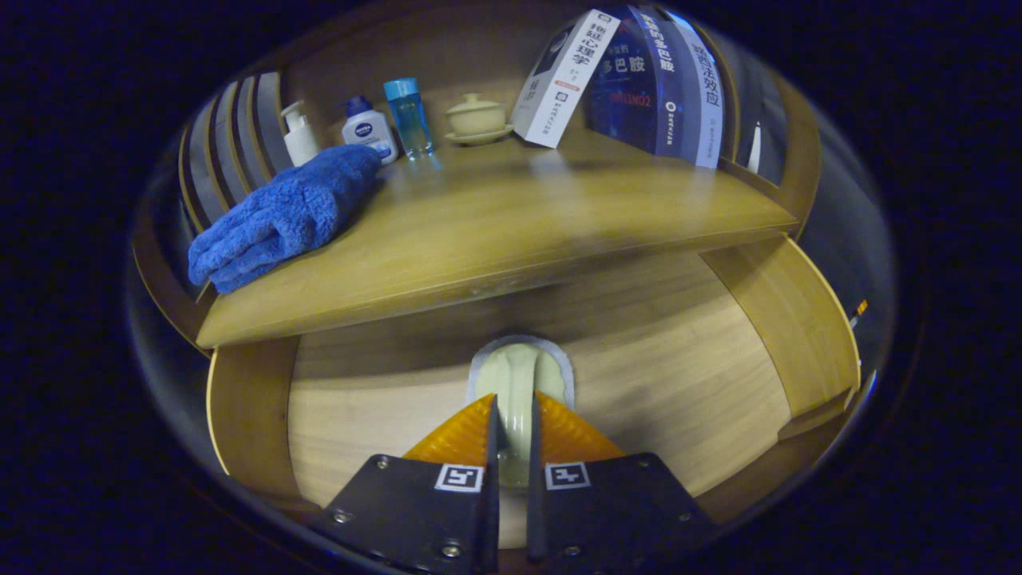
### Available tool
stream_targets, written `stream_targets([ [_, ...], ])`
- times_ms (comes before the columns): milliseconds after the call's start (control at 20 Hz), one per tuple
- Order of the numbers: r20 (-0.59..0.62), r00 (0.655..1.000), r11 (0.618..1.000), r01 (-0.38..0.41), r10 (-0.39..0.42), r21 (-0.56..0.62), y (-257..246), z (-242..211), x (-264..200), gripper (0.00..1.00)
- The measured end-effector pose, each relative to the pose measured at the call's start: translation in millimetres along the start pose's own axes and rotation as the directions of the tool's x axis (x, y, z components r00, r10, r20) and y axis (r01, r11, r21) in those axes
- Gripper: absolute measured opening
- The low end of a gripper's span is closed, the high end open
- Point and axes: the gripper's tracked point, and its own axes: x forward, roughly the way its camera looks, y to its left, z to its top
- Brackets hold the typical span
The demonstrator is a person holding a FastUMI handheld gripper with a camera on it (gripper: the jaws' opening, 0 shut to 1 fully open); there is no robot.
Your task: Pull open the drawer, take out the items inside it, and place them on the countertop above the cabinet.
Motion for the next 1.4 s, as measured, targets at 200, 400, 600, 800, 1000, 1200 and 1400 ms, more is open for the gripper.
stream_targets([
  [200, 0.009, 1.000, 1.000, 0.019, -0.019, -0.010, -3.1, 0.9, -0.4, 0.14],
  [400, 0.012, 0.999, 0.999, 0.034, -0.034, -0.007, -6.0, 0.5, -0.8, 0.14],
  [600, 0.015, 0.999, 0.999, 0.052, -0.052, 0.003, -9.2, 0.7, -1.1, 0.14],
  [800, -0.007, 0.997, 0.997, 0.078, -0.078, 0.011, -12.0, -5.9, -5.5, 0.14],
  [1000, -0.040, 0.991, 0.992, 0.129, -0.128, 0.017, -17.9, -20.9, -25.7, 0.14],
  [1200, -0.019, 0.983, 0.983, 0.181, -0.181, 0.000, -23.7, -20.8, -54.5, 0.14],
  [1400, 0.012, 0.967, 0.967, 0.255, -0.255, -0.017, -36.9, -11.3, -85.8, 0.14],
])
